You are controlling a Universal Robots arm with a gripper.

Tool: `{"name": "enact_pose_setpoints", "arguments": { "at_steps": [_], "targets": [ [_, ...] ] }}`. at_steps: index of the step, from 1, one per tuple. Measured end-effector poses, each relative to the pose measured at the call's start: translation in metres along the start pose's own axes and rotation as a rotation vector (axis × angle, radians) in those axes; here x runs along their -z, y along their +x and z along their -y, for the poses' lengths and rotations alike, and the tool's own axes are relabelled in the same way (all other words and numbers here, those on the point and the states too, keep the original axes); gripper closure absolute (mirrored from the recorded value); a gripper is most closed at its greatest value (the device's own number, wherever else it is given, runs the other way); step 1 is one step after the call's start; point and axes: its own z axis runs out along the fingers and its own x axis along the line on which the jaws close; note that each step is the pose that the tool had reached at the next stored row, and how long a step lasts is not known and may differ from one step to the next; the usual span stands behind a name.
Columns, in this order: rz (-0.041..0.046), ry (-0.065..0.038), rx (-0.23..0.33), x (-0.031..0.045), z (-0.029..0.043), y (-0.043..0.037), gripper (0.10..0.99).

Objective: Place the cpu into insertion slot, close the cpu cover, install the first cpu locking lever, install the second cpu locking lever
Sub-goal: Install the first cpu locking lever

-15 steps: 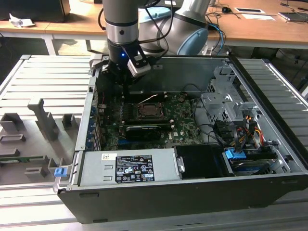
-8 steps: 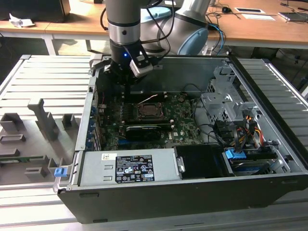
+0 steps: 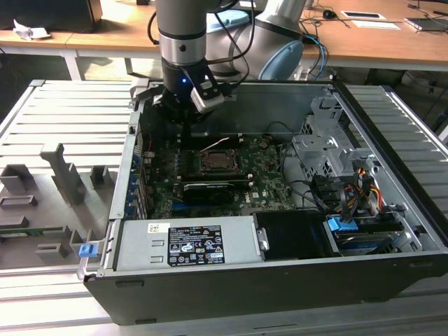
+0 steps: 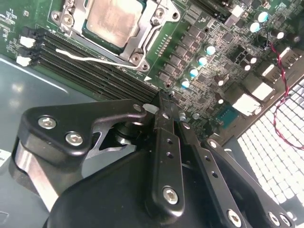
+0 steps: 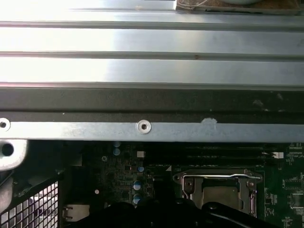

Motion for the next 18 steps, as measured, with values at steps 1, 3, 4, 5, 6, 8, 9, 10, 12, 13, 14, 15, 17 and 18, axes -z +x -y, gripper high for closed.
{"name": "enact_pose_setpoints", "arguments": {
  "at_steps": [1,3,4,5,6,8,9,10,12,13,14,15,17,18],
  "targets": [
    [0.0000,0.000,0.000,-0.0001,0.0000,-0.0004,0.980],
    [-0.0001,0.000,0.000,-0.0004,0.0000,-0.0007,0.980],
    [0.0000,0.000,0.000,-0.0007,0.0000,-0.0008,0.980],
    [-0.0001,0.000,0.000,-0.0009,0.0000,-0.0008,0.980],
    [-0.0001,0.000,0.000,-0.0011,0.0000,-0.0008,0.980],
    [-0.0001,0.000,0.000,-0.0015,0.0000,-0.0008,0.980],
    [0.0000,0.000,0.000,-0.0017,0.0001,-0.0009,0.980],
    [0.0000,0.000,0.000,-0.0021,0.0001,-0.0009,0.980],
    [-0.0001,0.000,0.000,-0.0025,0.0001,-0.0013,0.980],
    [-0.0001,0.000,0.000,-0.0027,0.0001,-0.0015,0.980],
    [0.0000,0.000,0.000,-0.0028,0.0001,-0.0017,0.980],
    [0.0001,0.000,0.000,-0.0030,0.0001,-0.0021,0.980],
    [0.0000,0.000,0.000,-0.0033,0.0002,-0.0028,0.980],
    [0.0000,0.000,0.000,-0.0034,0.0002,-0.0031,0.980]
  ]
}}
